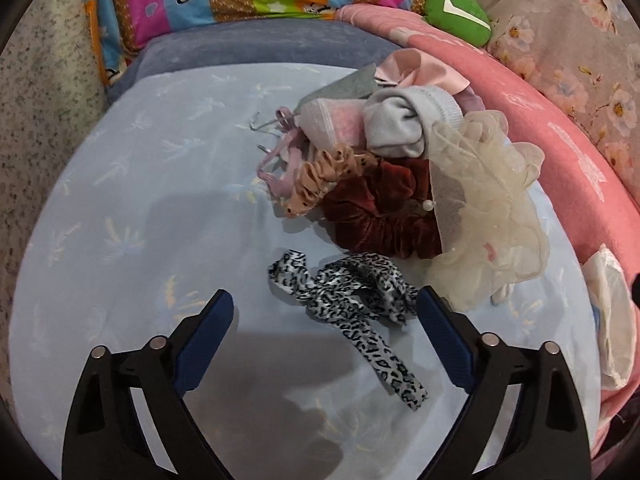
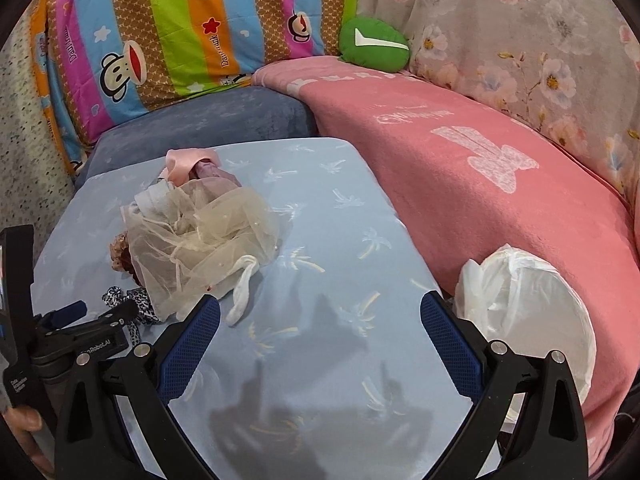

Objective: Collect trash
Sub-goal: 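Move the left tool to the leopard-print hair tie and close on it, then carry the leopard-print hair tie with the left tool and drop it into the white bin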

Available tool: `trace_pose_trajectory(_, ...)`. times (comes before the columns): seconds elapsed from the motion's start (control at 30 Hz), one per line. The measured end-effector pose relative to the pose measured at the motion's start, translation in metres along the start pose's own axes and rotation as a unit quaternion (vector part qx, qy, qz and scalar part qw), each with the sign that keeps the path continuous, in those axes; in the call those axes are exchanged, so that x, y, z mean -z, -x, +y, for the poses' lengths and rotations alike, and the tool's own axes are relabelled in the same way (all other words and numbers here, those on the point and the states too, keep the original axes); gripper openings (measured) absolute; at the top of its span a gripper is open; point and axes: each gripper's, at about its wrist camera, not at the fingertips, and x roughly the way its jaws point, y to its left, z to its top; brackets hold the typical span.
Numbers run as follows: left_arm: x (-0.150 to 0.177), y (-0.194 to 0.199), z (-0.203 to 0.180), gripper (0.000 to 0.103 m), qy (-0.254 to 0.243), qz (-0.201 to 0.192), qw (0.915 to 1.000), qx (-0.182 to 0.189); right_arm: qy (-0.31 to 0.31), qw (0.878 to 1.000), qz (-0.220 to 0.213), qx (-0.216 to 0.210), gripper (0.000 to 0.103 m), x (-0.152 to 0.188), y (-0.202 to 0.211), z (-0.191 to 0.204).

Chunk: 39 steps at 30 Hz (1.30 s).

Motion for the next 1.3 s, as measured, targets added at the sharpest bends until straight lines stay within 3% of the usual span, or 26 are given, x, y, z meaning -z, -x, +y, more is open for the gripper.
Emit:
trace_pose_trajectory(0.17, 0.0, -0.006, -0.007, 0.064, -0.012, 0.015, 0.9992, 0.034, 0.001, 0.999, 0.006, -0.035, 0.097, -0.011, -0.019, 0.021)
trace_pose_trajectory(0.27, -0.003, -0.01, -0.005, 0.046, -0.008, 0.022, 0.9985, 0.05, -0.001, 0.998, 0.01, -0.057, 0.097, -0.017, -0.031, 0.033)
trace_pose_trajectory(0.33, -0.004, -0.011, -0.002, 0.027, -0.003, 0.025, 0.9978, 0.061, -0.001, 0.998, 0.012, -0.066, 0.097, -0.021, -0.039, 0.04)
trace_pose_trajectory(0.43, -0.004, -0.01, 0.004, 0.018, 0.003, 0.024, 0.9974, 0.068, 0.0, 0.997, 0.015, -0.074, 0.091, -0.028, -0.052, 0.05)
trace_pose_trajectory(0.63, -0.01, -0.007, 0.005, 0.016, -0.001, 0.016, 0.9976, 0.067, 0.004, 0.996, 0.025, -0.089, 0.074, -0.036, -0.082, 0.068)
trace_pose_trajectory(0.7, -0.011, -0.005, 0.005, 0.016, -0.003, 0.012, 0.9977, 0.066, 0.008, 0.995, 0.036, -0.096, 0.057, -0.036, -0.092, 0.073)
trace_pose_trajectory(0.77, -0.013, -0.004, 0.005, 0.016, -0.006, 0.009, 0.9978, 0.066, 0.006, 0.994, 0.046, -0.103, 0.025, -0.034, -0.099, 0.073)
trace_pose_trajectory(0.83, -0.015, -0.003, 0.003, 0.016, -0.01, 0.006, 0.9979, 0.063, -0.002, 0.992, 0.055, -0.111, 0.007, -0.029, -0.101, 0.071)
trace_pose_trajectory(1.3, -0.021, 0.029, -0.03, 0.016, -0.039, -0.027, 0.9955, 0.082, -0.049, 0.993, 0.009, -0.11, 0.002, -0.016, -0.027, 0.017)
